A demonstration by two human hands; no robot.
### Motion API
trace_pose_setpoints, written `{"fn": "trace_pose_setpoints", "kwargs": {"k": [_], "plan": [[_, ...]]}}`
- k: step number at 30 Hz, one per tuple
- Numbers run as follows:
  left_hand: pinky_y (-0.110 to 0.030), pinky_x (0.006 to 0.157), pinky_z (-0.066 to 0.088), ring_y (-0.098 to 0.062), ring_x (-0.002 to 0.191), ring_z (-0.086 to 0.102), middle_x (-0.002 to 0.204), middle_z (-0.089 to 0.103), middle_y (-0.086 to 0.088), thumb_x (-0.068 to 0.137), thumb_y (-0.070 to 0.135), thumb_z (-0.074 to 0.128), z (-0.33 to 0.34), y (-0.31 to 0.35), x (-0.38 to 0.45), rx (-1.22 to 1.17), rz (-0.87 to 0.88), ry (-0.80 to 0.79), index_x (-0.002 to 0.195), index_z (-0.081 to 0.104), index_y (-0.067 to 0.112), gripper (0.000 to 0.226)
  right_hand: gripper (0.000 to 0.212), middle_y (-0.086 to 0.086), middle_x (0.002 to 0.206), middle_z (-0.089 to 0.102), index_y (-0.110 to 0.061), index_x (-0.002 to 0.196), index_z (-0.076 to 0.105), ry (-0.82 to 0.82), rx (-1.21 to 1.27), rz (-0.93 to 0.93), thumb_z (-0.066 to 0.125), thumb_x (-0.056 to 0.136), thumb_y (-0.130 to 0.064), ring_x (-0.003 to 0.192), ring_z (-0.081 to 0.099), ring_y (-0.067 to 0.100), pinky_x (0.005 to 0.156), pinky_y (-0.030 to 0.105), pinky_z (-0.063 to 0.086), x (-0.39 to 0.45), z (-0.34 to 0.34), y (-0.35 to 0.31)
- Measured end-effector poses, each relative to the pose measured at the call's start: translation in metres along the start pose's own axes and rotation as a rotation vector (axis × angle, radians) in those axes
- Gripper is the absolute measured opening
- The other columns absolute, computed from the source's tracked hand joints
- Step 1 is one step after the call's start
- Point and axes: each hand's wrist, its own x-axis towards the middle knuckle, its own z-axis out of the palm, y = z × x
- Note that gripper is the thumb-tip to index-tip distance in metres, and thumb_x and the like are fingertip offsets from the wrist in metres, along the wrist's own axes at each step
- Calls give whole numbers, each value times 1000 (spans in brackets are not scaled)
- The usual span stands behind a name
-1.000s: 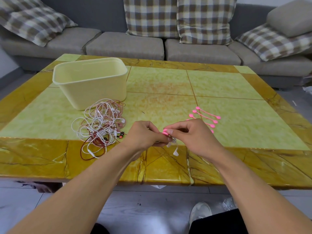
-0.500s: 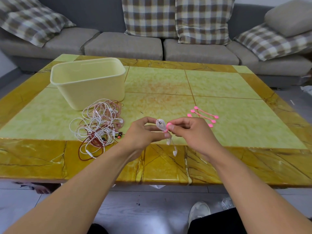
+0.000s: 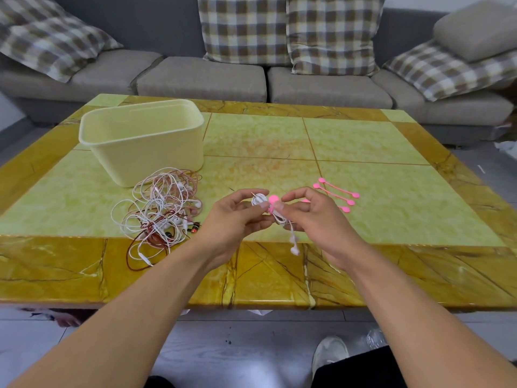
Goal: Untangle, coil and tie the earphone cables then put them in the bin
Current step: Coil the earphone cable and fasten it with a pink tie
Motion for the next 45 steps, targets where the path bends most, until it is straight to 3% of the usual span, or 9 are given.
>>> {"fn": "trace_pose_setpoints", "kwargs": {"k": [4, 8, 13, 18, 23, 28, 31, 38, 45], "plan": [[-29, 79, 60, -24, 81, 73, 101, 74, -22, 75, 13, 78, -1, 0, 0, -37, 35, 58, 101, 66, 2, 30, 22, 1, 87, 79, -16, 101, 68, 9, -78, -40, 82, 85, -21, 79, 72, 14, 65, 25, 52, -2, 2, 0], [-31, 83, 61, -28, 86, 74, 101, 74, -25, 84, -1, 73, -1, -1, 1, -93, 63, 84, 104, 65, -1, 21, 13, 1, 87, 79, -20, 97, 75, 67, -84, -43, 80, 86, -18, 85, 75, 21, 83, 38, 58, 0, 0, 2], [-30, 81, 61, -29, 87, 73, 98, 74, -26, 83, -10, 70, -1, 2, 0, -120, 66, 109, 106, 66, -5, 24, 9, 1, 88, 78, -14, 101, 74, 17, -37, 42, 70, 95, -19, 75, 75, 18, 62, 23, 50, 0, 1, 1], [-34, 84, 61, -31, 89, 75, 94, 74, -23, 89, -12, 63, 1, 3, 1, -93, 60, 164, 101, 65, -7, 13, 15, 2, 86, 76, -9, 99, 72, 39, 59, 97, 70, 95, -23, 79, 76, 24, 63, 30, 45, 2, 4, -1], [-34, 80, 62, -33, 84, 75, 91, 75, -22, 93, -9, 58, 3, 6, 1, -54, 17, 159, 96, 66, -1, 11, 13, 10, 77, 74, -7, 87, 68, 152, 133, -56, 75, 91, -17, 72, 72, 21, 58, 25, 45, 3, 11, -2], [-29, 78, 61, -30, 87, 72, 99, 72, -18, 87, 5, 66, -1, 14, -5, -206, -161, 34, 114, 67, -7, 29, 8, 7, 74, 75, -10, 90, 72, 143, -15, -173, 78, 87, -15, 59, 66, 11, 54, 13, 44, 7, 8, -3], [-23, 72, 60, -22, 80, 71, 95, 72, -12, 75, 21, 76, -5, 14, -7, -227, -238, -27, 112, 72, -1, 43, 8, 4, 71, 75, -10, 91, 74, 92, -64, -174, 79, 87, -15, 56, 64, 11, 54, 14, 44, 7, 10, -4], [-19, 67, 58, -17, 73, 69, 85, 73, -13, 80, -8, 71, -8, 13, -5, -162, -173, 3, 105, 70, 0, 26, 8, 5, 68, 74, -7, 91, 76, 47, -75, -156, 79, 87, -14, 57, 67, 17, 51, 14, 44, 3, 14, -6], [-23, 60, 52, -17, 59, 56, 57, 59, -6, 85, -16, 56, -12, 15, -3, 39, -138, 2, 92, 59, 6, 23, 7, 4, 73, 76, -8, 91, 76, 40, -67, -87, 79, 87, -13, 59, 68, 17, 54, 17, 48, 0, 22, -7]]}}
